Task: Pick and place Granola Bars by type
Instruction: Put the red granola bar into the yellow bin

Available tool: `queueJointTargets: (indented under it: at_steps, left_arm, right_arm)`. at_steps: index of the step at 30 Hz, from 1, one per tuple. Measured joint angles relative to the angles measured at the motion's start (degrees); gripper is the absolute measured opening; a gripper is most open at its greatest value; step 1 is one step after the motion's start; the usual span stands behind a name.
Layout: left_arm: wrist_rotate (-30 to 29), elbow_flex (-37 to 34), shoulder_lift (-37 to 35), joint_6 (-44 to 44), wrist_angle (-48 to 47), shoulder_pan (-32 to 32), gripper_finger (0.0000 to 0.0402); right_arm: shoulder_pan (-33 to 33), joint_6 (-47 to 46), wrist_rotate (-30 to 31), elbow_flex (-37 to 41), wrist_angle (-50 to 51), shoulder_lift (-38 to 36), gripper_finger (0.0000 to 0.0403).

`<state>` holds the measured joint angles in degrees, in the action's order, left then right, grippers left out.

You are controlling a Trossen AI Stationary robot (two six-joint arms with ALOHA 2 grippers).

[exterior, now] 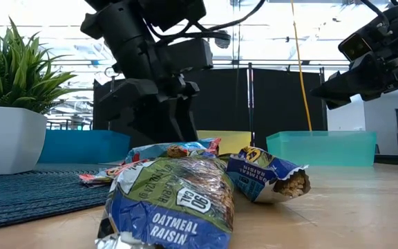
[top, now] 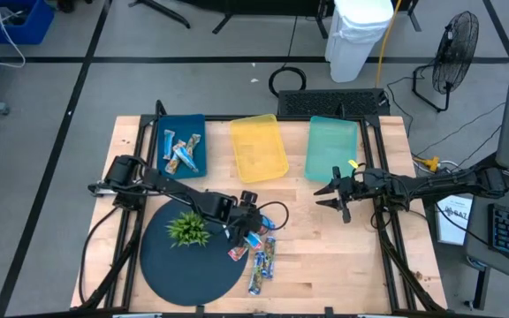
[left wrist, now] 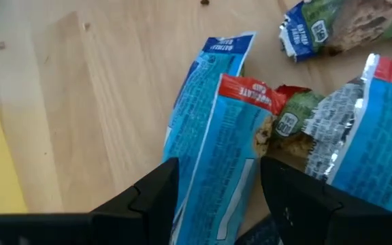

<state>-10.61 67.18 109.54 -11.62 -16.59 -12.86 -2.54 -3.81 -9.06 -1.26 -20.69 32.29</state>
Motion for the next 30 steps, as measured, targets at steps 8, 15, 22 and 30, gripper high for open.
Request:
queueJointTargets:
  at_steps: [8, 15, 22, 30]
  left_arm:
    - [0.5, 0.0, 0.0, 0.0, -1.4, 0.0, 0.0197]
    - [1.4, 0.0, 0.0, 0.2, -1.4, 0.0, 0.0066]
    - [4.1, 0.0, -2.2, -0.3, -0.5, -0.6, 0.0020]
    - [-1.5, 0.0, -11.6, -4.3, 0.8, -2.5, 0.0009]
  right_arm:
    - [0.0, 0.0, 0.0, 0.0, 0.0, 0.0, 0.0128]
    - [0.0, 0.0, 0.0, 0.0, 0.0, 0.0, 0.0128]
    - [0.0, 0.0, 0.0, 0.0, 0.0, 0.0, 0.0128]
    - [0.0, 0.0, 0.1, 0.0, -0.1, 1.0, 0.0128]
